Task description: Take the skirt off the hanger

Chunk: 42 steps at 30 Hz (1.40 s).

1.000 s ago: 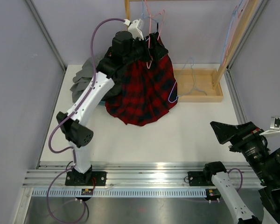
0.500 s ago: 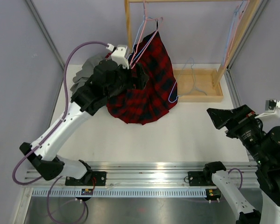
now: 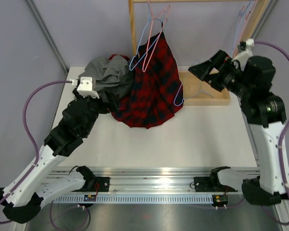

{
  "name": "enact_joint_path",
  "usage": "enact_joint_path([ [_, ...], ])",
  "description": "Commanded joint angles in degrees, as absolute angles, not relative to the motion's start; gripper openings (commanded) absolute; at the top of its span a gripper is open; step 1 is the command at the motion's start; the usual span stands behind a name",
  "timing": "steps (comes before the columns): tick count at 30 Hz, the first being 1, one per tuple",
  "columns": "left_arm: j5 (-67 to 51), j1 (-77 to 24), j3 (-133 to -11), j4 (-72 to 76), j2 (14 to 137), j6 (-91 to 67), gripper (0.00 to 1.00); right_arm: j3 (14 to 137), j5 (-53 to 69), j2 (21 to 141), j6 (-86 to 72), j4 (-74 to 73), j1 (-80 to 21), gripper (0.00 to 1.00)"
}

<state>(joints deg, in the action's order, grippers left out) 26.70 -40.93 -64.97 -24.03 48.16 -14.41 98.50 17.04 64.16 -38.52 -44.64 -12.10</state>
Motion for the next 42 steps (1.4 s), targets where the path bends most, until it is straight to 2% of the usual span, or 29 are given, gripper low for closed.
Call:
enact_joint_path([
  [1, 29.62, -40.87, -58.30, -13.20, 51.93, -12.04, 0.99, 108.52, 19.34, 73.19, -34.99, -41.39, -16.34, 0.99],
  [6, 26.90, -40.61, -54.84, 1.45, 59.75, -10.99, 0.99, 126.42, 19.34, 87.50, -32.96, -43.33, -21.70, 0.99],
  [13, 26.54, -40.34, -57.57, 9.31, 71.62, -11.42, 0.99, 147.73, 21.36, 104.75, -32.86, -46.33, -25.05, 0.99],
  [23, 25.32, -40.25, -56.60, 11.96, 76.29, -12.39, 0.99, 151.43, 22.33, 117.85, -36.03, -33.67, -28.21, 0.97],
  [27, 24.96, -40.25, -51.78, 13.97, 73.49, -15.28, 0.99, 153.19, 21.45, 122.33, -36.30, -28.76, -28.65, 0.94],
  [36, 24.26, -40.34, -41.40, 14.50, 67.41, -18.72, 0.99, 151.09, 18.55, 123.67, -37.70, -20.32, -29.27, 0.88],
  [39, 24.08, -40.34, -41.39, 13.98, 67.41, -18.72, 0.99, 148.80, 17.49, 122.78, -37.88, -17.15, -29.71, 0.74],
  [41, 23.38, -40.43, -41.75, 13.62, 67.76, -18.90, 0.99, 149.23, 17.31, 123.48, -37.97, -17.05, -29.88, 0.51],
  [42, 23.29, -40.52, -42.10, 13.54, 67.76, -18.90, 0.99, 149.50, 17.31, 123.75, -38.06, -17.05, -29.88, 0.46],
])
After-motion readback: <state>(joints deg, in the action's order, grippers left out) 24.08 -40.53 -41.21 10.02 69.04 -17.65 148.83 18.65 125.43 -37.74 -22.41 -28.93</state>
